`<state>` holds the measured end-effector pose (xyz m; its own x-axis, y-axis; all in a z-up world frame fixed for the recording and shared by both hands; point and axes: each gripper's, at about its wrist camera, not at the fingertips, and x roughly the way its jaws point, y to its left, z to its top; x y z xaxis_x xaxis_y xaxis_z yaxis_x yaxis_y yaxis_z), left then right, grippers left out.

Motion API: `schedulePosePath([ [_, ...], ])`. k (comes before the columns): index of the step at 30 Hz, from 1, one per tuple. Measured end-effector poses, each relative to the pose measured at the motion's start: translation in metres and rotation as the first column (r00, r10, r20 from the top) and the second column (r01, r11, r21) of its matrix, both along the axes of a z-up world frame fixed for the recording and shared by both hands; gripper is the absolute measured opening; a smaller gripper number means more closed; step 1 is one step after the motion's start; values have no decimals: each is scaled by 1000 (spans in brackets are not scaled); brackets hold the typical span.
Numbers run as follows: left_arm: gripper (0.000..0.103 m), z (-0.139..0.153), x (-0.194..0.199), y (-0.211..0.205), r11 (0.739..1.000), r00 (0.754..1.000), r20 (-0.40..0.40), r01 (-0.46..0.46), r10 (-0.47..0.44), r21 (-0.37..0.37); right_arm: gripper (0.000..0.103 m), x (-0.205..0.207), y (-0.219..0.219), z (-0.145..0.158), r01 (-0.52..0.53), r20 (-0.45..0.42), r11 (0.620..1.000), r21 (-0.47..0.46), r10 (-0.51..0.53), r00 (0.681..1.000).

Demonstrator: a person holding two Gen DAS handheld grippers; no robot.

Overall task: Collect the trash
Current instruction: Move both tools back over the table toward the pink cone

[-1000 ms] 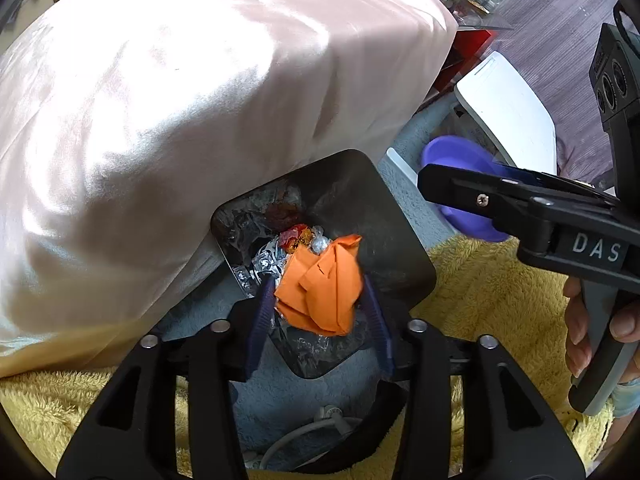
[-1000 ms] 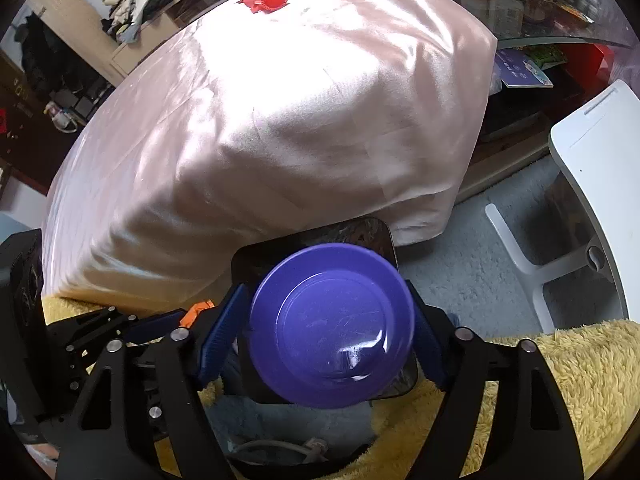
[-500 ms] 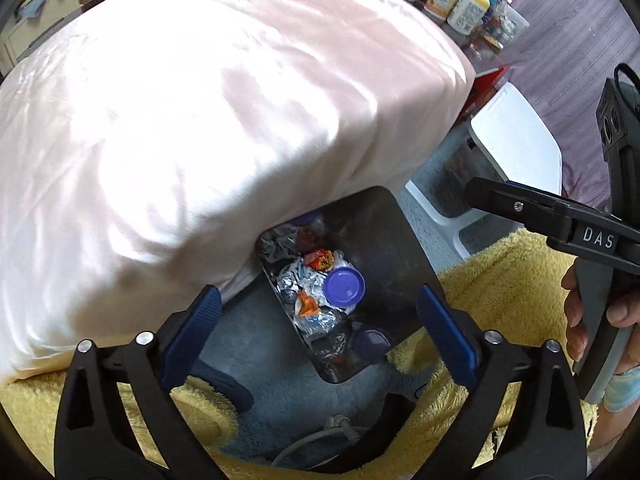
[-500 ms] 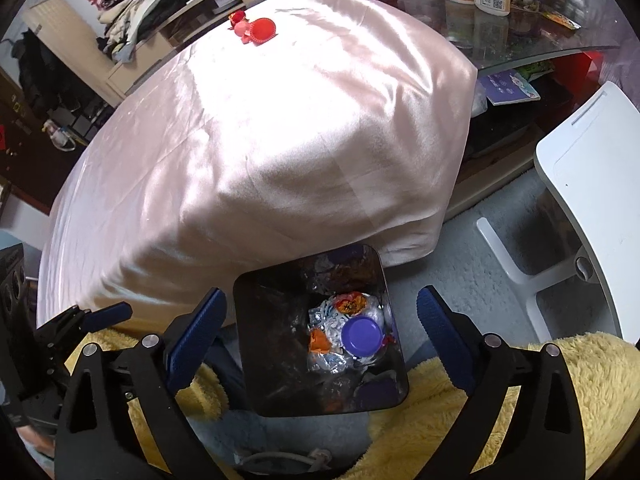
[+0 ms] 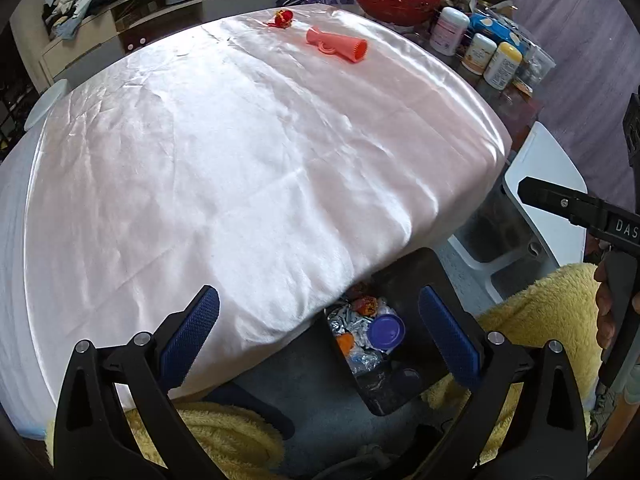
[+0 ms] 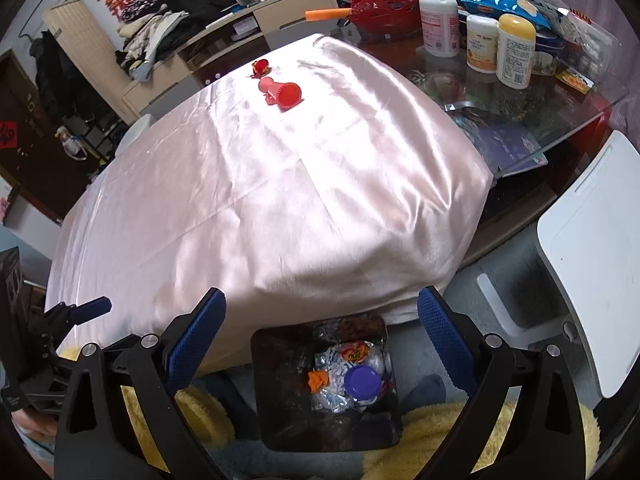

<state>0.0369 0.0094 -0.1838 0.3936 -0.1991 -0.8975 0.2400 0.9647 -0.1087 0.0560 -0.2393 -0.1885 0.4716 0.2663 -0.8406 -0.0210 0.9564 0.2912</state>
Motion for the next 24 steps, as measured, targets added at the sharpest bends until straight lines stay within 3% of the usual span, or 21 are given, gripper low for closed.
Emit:
schedulePosePath([
  [7, 95, 8, 46, 17, 997, 997, 41, -66, 64, 44, 97, 57, 6, 7, -22, 47, 999, -47, 24, 999],
  [18, 95, 12, 145, 28, 989, 990, 54, -132, 129, 70, 96, 159, 32, 8, -88, 119, 996, -22, 90, 989],
  [24, 95, 17, 194, 22, 989, 989, 79, -129, 123, 75, 77, 206, 58, 0, -169, 132, 984, -52, 175, 976],
])
